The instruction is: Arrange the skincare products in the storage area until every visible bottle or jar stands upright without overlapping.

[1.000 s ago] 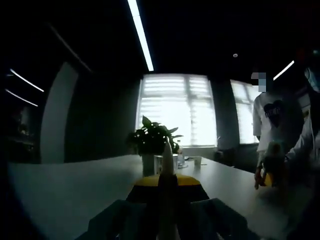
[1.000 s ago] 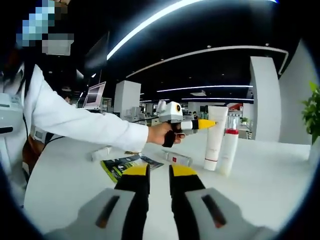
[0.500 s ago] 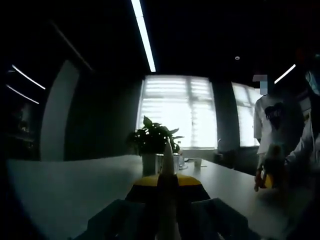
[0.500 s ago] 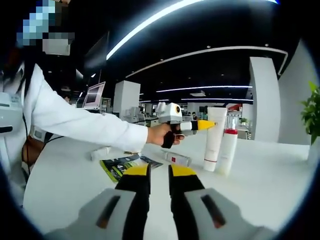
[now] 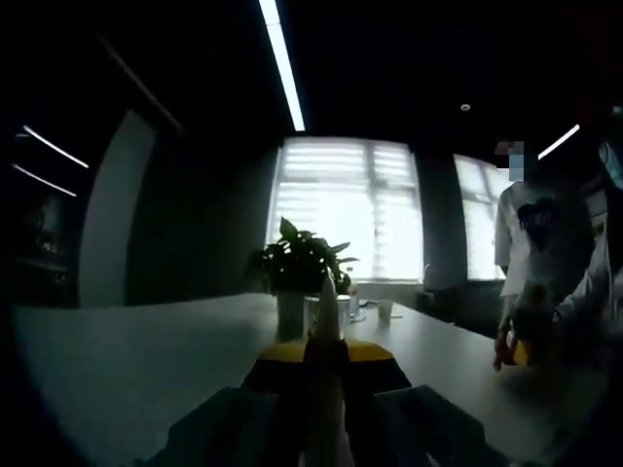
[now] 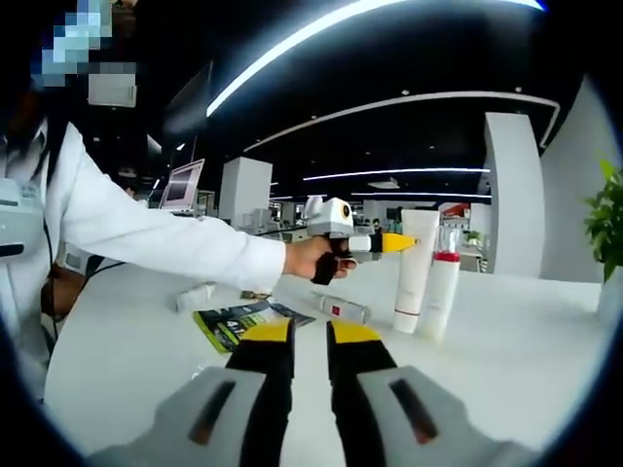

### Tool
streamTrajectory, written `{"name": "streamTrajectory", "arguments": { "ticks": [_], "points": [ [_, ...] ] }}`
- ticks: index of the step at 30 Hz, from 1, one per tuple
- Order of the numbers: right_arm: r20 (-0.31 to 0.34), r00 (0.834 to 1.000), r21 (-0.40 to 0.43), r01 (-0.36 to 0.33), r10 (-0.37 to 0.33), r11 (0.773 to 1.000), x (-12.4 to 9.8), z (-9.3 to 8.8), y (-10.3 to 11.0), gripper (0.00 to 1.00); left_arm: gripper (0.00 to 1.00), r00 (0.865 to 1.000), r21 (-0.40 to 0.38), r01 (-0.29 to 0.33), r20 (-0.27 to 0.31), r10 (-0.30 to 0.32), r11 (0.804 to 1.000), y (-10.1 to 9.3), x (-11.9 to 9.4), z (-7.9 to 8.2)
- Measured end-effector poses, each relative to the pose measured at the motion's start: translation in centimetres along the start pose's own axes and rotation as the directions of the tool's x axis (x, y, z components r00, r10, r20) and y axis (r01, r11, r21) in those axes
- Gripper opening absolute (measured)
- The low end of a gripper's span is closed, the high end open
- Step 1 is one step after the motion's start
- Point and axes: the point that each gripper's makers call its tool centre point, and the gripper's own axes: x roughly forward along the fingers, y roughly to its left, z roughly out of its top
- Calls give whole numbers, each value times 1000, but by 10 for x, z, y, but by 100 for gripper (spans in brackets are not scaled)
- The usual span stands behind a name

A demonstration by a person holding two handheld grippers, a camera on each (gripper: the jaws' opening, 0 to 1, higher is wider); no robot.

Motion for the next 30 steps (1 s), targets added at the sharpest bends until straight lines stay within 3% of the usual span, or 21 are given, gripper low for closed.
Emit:
{"name": "streamTrajectory", "arguments": {
  "ticks": [13,23,30],
  "points": [
    [2,1000,-7,4,-4,1000,-1,0,-1,10,13,1000,-33,-11,20,11,999,-4,-2,5],
    [12,1000,1,4,-4,1000,-3,2,-2,13,26,1000,-42,-7,7,7,999,-8,-5,6],
    [5,1000,8,12,-12,1000,-1,0,-4,17,30,999,-45,-33,-23,32,998,-3,-17,1]
  ]
}}
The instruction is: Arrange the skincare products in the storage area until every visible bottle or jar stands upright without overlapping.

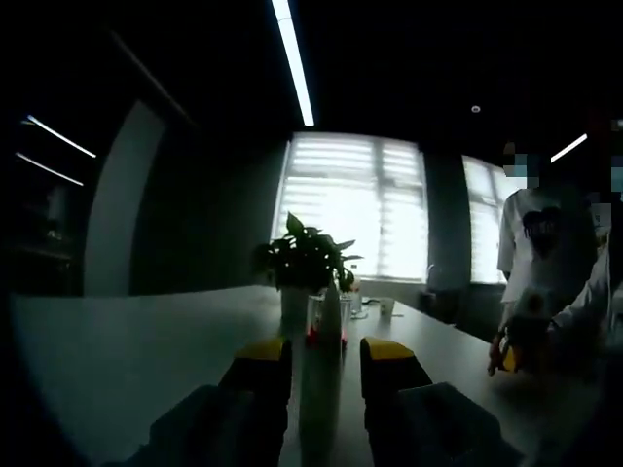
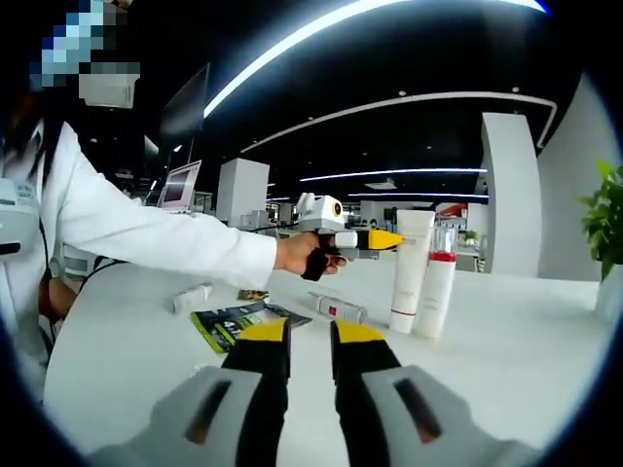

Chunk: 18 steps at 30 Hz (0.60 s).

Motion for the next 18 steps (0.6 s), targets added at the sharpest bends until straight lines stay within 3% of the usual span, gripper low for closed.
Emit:
{"name": "streamTrajectory", "arguments": {
  "ticks": [8,18],
  "points": [
    [5,1000,23,-16,16,1000,7,2,5,21,39,1000,-5,-11,-25,11,1000,2,-15,-2],
    [0,1000,29,-19,19,999,10,1,8,24,41,999,-5,-9,-33,9,1000,-3,-21,0]
  ]
}}
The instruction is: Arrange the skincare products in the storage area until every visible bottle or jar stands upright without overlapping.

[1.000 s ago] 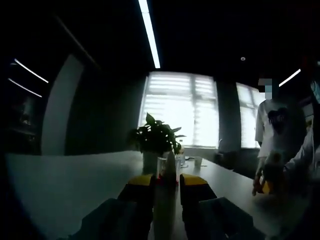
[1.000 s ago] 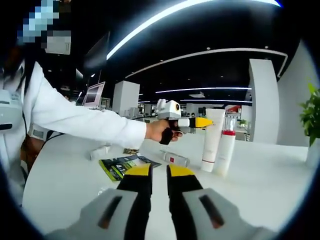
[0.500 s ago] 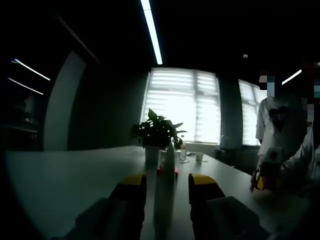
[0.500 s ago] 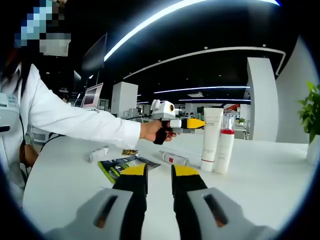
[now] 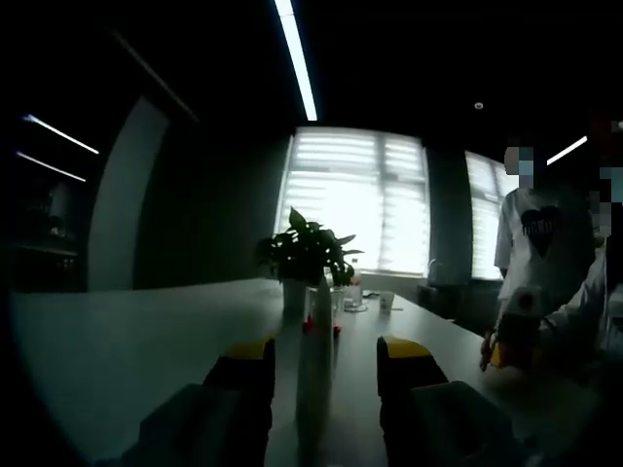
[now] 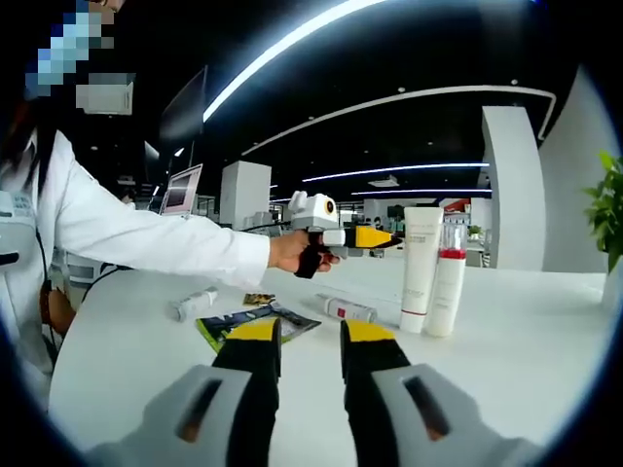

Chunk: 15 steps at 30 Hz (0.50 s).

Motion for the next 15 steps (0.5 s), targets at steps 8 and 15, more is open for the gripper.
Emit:
{"name": "streamTrajectory", "arguments": {
  "ticks": [8,15],
  "points": [
    [18,1000,9,5,-6,1000,3,3,0,47,63,1000,-21,20,-2,-20,1000,-8,-3,0],
    [62,998,15,25,-26,1000,9,11,-3,73,75,999,-9,26,-21,-26,1000,-12,-7,0]
  ]
}}
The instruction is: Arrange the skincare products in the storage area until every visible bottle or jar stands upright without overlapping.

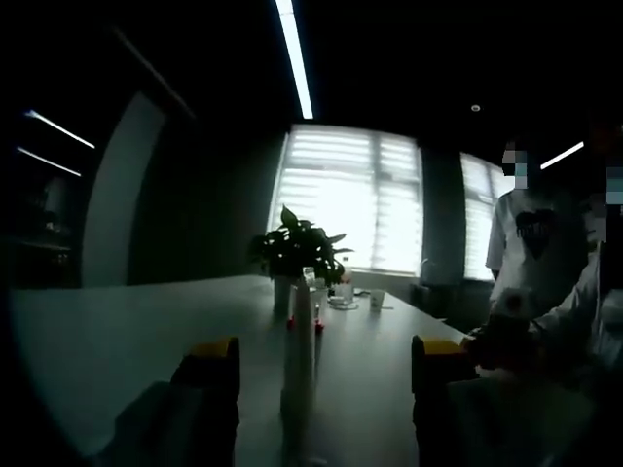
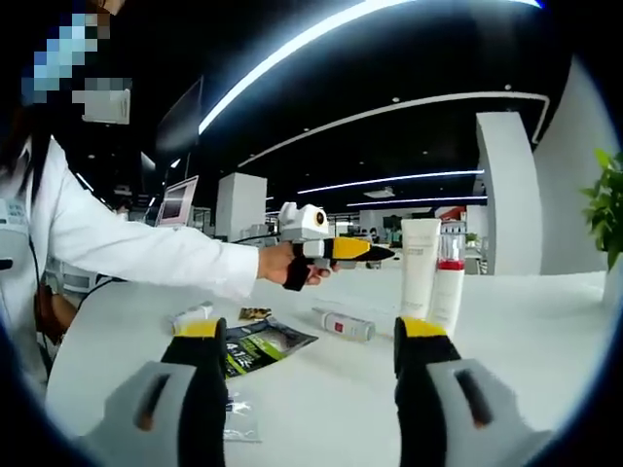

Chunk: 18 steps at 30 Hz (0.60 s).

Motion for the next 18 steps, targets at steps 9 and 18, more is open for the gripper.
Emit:
{"name": "streamTrajectory", "arguments": {
  "ticks": [9,18],
  "points": [
    [101,994,25,48,-50,999,3,15,-9,100,100,1000,-8,1,-11,-1,1000,-8,-5,2],
    [92,995,36,39,-42,999,8,15,-5,100,100,991,-19,4,-131,-6,1000,-23,-17,-15]
  ]
}}
